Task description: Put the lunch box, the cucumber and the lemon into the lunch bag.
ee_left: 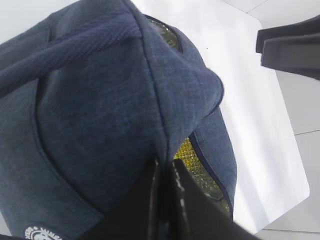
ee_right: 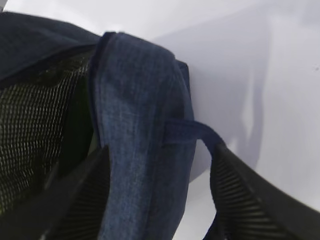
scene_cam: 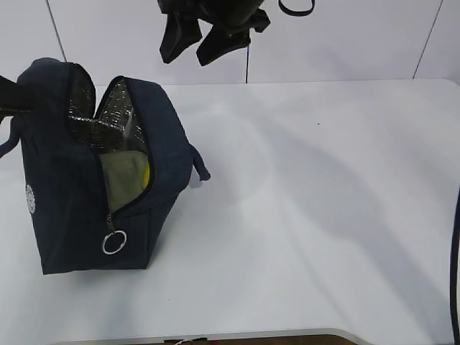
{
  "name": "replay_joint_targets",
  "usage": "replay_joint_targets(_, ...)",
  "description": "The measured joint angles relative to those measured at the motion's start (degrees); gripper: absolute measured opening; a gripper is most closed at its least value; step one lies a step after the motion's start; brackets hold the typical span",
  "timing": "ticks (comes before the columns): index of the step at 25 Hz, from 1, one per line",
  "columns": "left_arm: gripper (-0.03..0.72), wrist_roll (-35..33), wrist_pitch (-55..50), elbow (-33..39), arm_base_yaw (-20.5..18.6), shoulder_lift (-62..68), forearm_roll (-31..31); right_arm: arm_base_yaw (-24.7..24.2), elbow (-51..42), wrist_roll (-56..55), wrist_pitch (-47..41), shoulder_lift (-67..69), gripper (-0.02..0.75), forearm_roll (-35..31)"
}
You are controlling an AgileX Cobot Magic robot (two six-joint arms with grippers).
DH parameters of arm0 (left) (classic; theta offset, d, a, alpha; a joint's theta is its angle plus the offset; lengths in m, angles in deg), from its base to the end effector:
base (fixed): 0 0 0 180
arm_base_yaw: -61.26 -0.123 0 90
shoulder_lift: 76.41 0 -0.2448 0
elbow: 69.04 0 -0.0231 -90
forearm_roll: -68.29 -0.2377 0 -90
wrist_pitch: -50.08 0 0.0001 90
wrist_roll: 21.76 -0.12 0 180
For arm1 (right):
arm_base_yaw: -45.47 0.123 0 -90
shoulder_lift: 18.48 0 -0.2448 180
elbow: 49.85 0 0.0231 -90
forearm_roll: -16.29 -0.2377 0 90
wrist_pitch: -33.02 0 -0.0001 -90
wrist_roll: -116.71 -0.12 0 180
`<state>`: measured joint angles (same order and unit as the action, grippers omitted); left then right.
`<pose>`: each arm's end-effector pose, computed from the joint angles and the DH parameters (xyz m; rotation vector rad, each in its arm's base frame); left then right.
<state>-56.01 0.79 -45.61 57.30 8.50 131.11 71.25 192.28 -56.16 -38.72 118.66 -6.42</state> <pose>0.2773 -0.0620 0.2499 -0.0772 2.3178 -0.9912 0.4009 0.2425 0.2814 -0.7117 2.4639 0.6542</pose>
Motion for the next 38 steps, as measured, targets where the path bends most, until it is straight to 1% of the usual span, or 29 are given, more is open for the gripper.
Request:
replay_joint_targets(2,-0.010,0.0,0.0,0.0,0.0,0.0,0.0,-1.4,-0.2,0.9,0.0,0.8,0.500,-3.8)
replay_joint_targets(5,-0.010,-0.1,0.0,0.0,0.0,0.0,0.0,-1.9,-0.2,1.5,0.0,2.9,0.499,-6.8)
replay_joint_targets(10,-0.010,-0.1,0.0,0.0,0.0,0.0,0.0,-1.9,-2.5,2.3,0.0,4.1,0.499,-9.0)
replay_joint_targets(14,-0.010,-0.2,0.0,0.0,0.0,0.0,0.0,-1.9,-6.8,4.5,0.0,4.1,0.499,-12.5)
replay_joint_targets(16,-0.010,-0.2,0.0,0.0,0.0,0.0,0.0,-1.9,-8.1,5.9,0.1,4.1,0.499,-15.0)
replay_joint_targets(18,-0.010,-0.2,0.0,0.0,0.0,0.0,0.0,-1.9,-8.2,6.4,0.1,4.1,0.486,-15.8)
replay_joint_targets(20,-0.010,-0.2,0.0,0.0,0.0,0.0,0.0,-1.9,-8.2,6.7,0.2,4.1,0.440,-16.1)
replay_joint_targets(22,-0.010,-0.2,0.0,0.0,0.0,0.0,0.0,-1.9,-8.2,6.9,0.2,4.1,0.368,-16.3)
replay_joint_targets(26,-0.010,-0.3,0.0,0.0,0.0,0.0,0.0,-1.9,-8.2,7.6,0.2,4.1,0.187,-16.3)
replay_joint_targets(30,-0.010,-1.0,-1.0,0.0,0.0,0.0,0.0,-1.9,-8.2,7.8,0.2,4.1,0.036,-15.3)
replay_joint_targets(32,-0.010,-1.4,-1.6,0.0,0.0,0.0,0.0,-1.9,-8.2,7.9,0.3,4.1,0.018,-14.7)
replay_joint_targets(35,-0.010,-1.7,-1.7,0.0,0.0,0.0,0.0,-1.9,-8.3,8.4,0.3,3.4,0.015,-13.4)
replay_joint_targets(38,-0.010,-1.9,-1.7,0.0,0.5,0.0,0.0,-1.7,-8.5,8.4,0.2,1.7,0.013,-9.3)
